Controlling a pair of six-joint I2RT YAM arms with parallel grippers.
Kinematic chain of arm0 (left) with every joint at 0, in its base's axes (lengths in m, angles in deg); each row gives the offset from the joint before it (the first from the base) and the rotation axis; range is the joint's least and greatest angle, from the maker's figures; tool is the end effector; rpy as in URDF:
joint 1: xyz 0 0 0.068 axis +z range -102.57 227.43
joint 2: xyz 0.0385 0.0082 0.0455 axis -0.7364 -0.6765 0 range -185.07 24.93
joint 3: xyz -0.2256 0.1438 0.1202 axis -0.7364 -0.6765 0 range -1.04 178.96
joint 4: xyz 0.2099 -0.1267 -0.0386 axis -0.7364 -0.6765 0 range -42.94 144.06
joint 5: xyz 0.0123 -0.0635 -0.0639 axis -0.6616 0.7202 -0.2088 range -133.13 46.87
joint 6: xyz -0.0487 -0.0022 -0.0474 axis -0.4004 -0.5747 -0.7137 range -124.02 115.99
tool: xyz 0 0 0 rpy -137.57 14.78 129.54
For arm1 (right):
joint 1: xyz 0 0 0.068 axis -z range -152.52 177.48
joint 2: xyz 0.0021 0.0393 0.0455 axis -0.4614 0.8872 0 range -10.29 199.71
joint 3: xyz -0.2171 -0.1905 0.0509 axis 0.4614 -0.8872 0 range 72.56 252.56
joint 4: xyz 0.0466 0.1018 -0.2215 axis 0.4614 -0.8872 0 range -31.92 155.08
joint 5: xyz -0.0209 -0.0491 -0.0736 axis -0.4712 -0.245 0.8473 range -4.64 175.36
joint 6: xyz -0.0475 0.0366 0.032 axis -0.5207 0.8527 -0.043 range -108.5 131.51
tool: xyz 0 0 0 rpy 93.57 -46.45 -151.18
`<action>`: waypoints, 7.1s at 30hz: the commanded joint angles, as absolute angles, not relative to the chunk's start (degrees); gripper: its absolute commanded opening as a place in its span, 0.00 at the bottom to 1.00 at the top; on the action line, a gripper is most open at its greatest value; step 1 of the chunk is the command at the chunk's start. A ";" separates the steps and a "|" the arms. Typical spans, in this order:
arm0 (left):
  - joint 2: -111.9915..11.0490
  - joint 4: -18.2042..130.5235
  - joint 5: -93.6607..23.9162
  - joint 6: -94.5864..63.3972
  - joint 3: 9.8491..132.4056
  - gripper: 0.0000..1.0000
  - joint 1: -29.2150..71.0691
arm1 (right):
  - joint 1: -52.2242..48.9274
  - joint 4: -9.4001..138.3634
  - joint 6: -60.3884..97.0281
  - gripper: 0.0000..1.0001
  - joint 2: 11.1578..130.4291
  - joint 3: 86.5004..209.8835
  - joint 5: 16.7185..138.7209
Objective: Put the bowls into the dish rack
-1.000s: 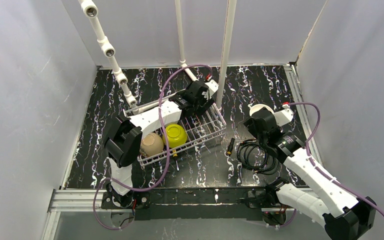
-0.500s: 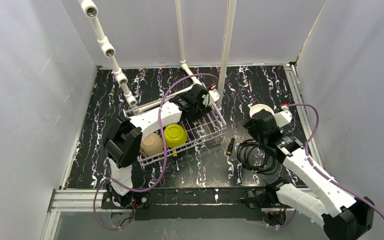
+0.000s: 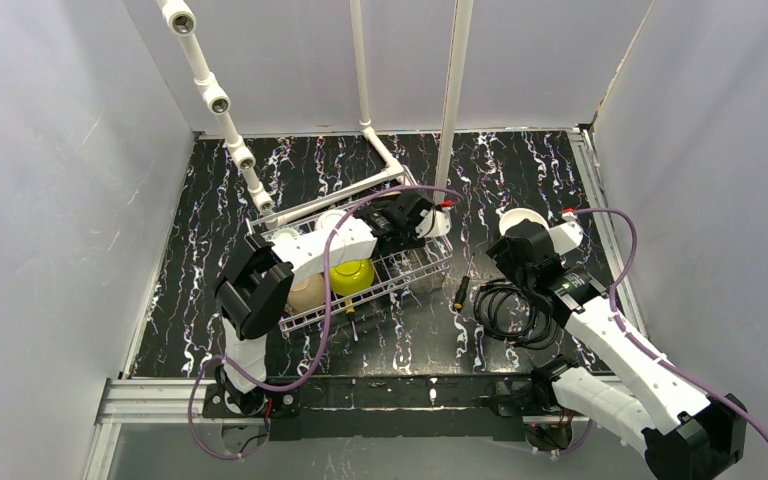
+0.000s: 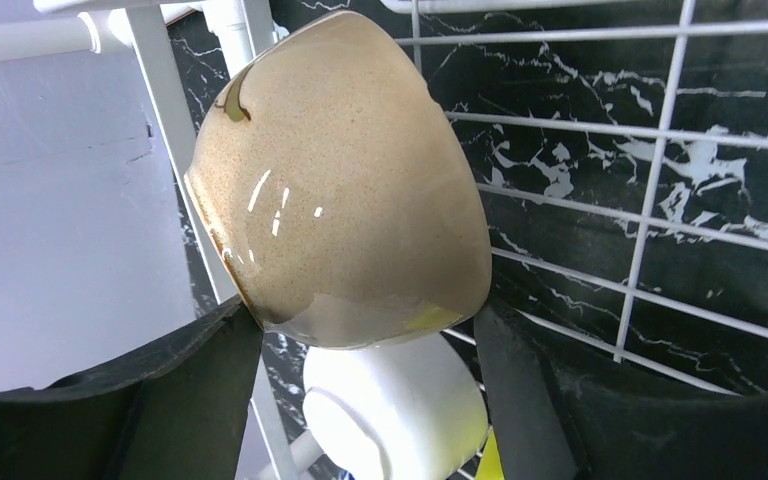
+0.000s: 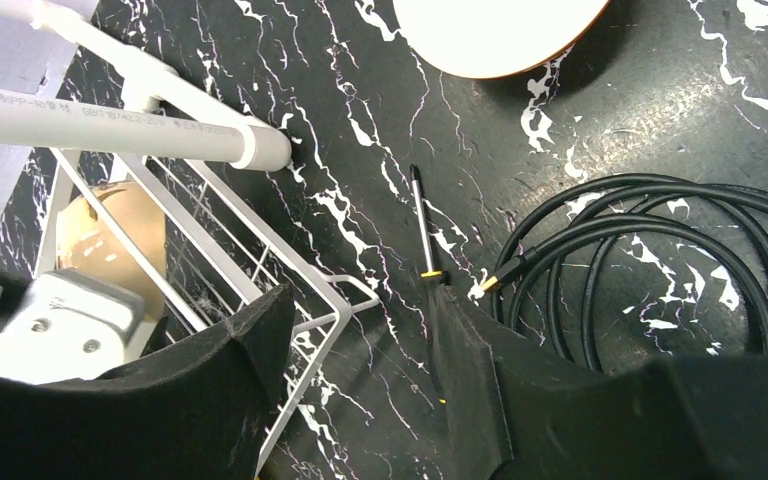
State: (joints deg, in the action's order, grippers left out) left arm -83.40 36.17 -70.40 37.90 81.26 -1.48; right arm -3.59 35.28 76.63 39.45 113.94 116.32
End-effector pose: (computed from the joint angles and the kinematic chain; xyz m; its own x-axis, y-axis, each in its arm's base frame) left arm 0.3025 -0.3089 0.2518 -0.0366 0.9455 -0.3237 0.6417 0.2706 0.7177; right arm 0.1582 0.0625 0.2823 -0.3097 0.7218 -0.6190 0.4397 0.6859 0.5799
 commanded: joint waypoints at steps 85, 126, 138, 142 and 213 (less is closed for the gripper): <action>-54.83 32.44 -43.58 -27.57 70.80 0.84 10.14 | 16.06 57.43 30.83 0.01 81.33 130.21 102.61; -51.11 58.53 -34.51 -30.01 66.93 0.98 -1.15 | 7.62 79.55 101.95 0.01 44.12 117.96 65.06; -53.43 67.48 -35.77 -19.78 62.72 0.97 -2.47 | 6.39 77.85 111.96 0.01 44.88 117.50 68.54; -54.54 67.17 -41.88 -20.16 63.15 0.94 -3.89 | 6.19 75.06 112.40 0.01 45.25 118.24 71.58; -76.02 22.13 -61.91 7.32 90.01 0.31 -6.59 | 3.88 39.63 91.89 0.69 30.61 117.47 99.66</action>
State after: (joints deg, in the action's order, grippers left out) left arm -75.97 26.92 -60.74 4.65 86.09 -6.72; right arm 4.04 39.27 93.94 30.66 116.76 98.64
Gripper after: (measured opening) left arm 0.629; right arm 0.691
